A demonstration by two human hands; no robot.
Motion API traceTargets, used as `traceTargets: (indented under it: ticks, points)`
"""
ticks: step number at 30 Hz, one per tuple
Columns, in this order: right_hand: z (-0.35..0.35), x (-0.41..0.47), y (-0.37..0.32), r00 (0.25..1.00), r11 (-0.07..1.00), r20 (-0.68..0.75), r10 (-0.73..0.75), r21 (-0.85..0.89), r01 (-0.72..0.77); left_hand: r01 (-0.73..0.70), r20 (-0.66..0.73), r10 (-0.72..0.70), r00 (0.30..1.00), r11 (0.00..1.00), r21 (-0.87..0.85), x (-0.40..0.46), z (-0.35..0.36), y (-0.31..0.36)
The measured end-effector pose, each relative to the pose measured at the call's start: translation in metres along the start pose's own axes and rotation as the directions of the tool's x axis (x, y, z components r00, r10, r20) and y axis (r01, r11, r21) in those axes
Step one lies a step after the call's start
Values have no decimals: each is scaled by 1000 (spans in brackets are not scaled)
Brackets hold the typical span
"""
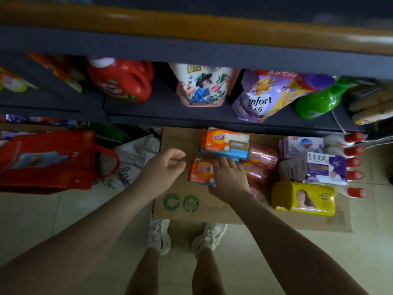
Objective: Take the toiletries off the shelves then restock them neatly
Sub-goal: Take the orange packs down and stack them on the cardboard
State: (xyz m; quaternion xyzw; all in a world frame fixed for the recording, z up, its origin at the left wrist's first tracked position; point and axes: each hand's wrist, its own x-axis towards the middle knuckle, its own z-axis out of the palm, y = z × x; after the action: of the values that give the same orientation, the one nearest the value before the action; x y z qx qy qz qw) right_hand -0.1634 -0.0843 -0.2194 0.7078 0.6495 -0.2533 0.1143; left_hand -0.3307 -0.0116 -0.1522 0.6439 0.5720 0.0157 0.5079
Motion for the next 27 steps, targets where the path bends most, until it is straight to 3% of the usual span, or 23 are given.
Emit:
traceTargets:
  ticks: [5, 12, 16, 18, 20, 23, 25, 27]
  points:
    - [30, 20, -3, 998, 997, -45, 33, -67, -36, 54, -4, -55, 998, 997, -53, 7, -2, -31]
    - [47, 6, 10, 970, 970, -74, 233, -55, -237, 14, 28, -12, 1000, 999, -48, 5, -12, -43]
    - [21, -7, 2, 976, 982, -104, 190, -3, -191, -24, 16, 25, 1000, 995, -95, -3, -34, -29]
    - [-8, -13, -10, 970, 994, -223, 97, 70, -83, -88, -5, 87, 996, 994, -68, -10, -52, -13]
    - [-49, -17, -23, 907, 995, -420, 11, 93, 31, -190, -37, 191, 981, 981, 29, -17, -73, 7]
    - [-124, -19, -47, 749, 968, -660, -61, 145, 206, -410, -162, 461, 873, 871, 270, -27, -110, 42]
    - [-170, -19, -61, 659, 939, -749, -66, 177, 296, -504, -217, 666, 713, 703, 503, -31, -137, 62]
    - [-210, -14, -72, 603, 922, -794, -73, 178, 345, -485, -275, 773, 572, 589, 646, -32, -160, 81]
